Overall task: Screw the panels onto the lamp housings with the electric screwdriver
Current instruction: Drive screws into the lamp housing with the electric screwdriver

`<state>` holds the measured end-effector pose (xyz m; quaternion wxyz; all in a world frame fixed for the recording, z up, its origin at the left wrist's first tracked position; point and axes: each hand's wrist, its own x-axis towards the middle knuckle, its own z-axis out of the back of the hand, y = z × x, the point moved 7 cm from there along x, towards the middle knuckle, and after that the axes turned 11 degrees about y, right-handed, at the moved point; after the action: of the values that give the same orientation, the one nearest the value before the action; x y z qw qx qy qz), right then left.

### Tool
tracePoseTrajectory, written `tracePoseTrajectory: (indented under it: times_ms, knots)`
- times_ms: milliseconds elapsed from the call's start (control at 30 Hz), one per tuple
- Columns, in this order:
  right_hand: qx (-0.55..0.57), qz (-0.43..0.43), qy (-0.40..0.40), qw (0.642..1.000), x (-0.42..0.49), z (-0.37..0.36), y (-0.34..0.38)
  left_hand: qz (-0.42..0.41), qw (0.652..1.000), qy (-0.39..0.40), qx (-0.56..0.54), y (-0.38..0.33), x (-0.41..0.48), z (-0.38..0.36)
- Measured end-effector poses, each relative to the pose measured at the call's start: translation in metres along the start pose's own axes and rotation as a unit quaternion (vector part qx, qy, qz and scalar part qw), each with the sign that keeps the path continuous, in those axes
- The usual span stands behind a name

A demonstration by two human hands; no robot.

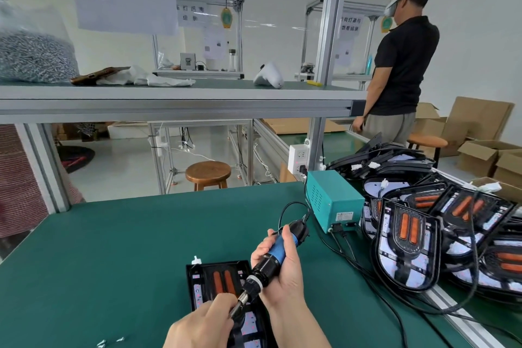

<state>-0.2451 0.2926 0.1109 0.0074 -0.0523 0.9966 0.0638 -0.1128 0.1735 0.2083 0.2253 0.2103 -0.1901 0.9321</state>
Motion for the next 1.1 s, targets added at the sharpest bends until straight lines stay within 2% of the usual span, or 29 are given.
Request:
tracePoseTrajectory:
  times_ms: [167, 333, 433, 567, 633, 733, 800, 833, 900, 967, 1100]
  knots:
    - [-0.001, -0.009, -0.001, 1.0, -0.001, 0.0, -0.002, 0.007, 0.999, -0.022, -0.033, 0.003, -0.001, -0.003]
    - [-0.005, -0.01, 0.0, 1.0, 0.001, 0.0, -0.001, 0.028, 0.995, 0.033, -0.093, 0.017, -0.008, -0.016]
    - [-0.002, -0.009, -0.001, 1.0, 0.001, 0.001, 0.001, 0.117, 0.977, 0.077, -0.16, 0.038, -0.009, -0.03]
    - [-0.001, 0.002, -0.007, 1.0, 0.002, 0.002, 0.005, 0.157, 0.959, 0.074, -0.226, 0.041, -0.009, -0.034]
    - [0.002, 0.009, -0.013, 1.0, 0.003, 0.002, 0.007, 0.178, 0.949, 0.052, -0.255, 0.046, -0.012, -0.035]
    - [0.007, 0.016, -0.018, 1.0, 0.003, 0.0, 0.01, 0.225, 0.945, -0.075, -0.226, 0.063, -0.019, -0.019]
    - [0.008, 0.02, -0.019, 1.0, 0.002, -0.001, 0.011, 0.286, 0.928, -0.128, -0.204, 0.082, -0.023, -0.013]
    - [0.006, 0.021, -0.019, 1.0, 0.001, -0.001, 0.011, 0.326, 0.912, -0.113, -0.22, 0.093, -0.024, -0.017]
    - [0.0, 0.021, -0.014, 1.0, 0.0, -0.003, 0.01, 0.385, 0.881, -0.024, -0.275, 0.106, -0.025, -0.034]
    - [-0.006, 0.019, -0.012, 1.0, -0.001, -0.005, 0.01, 0.399, 0.863, 0.039, -0.308, 0.107, -0.024, -0.049]
    - [-0.019, 0.022, -0.008, 1.0, -0.002, -0.009, 0.012, 0.415, 0.847, 0.095, -0.317, 0.11, -0.021, -0.069]
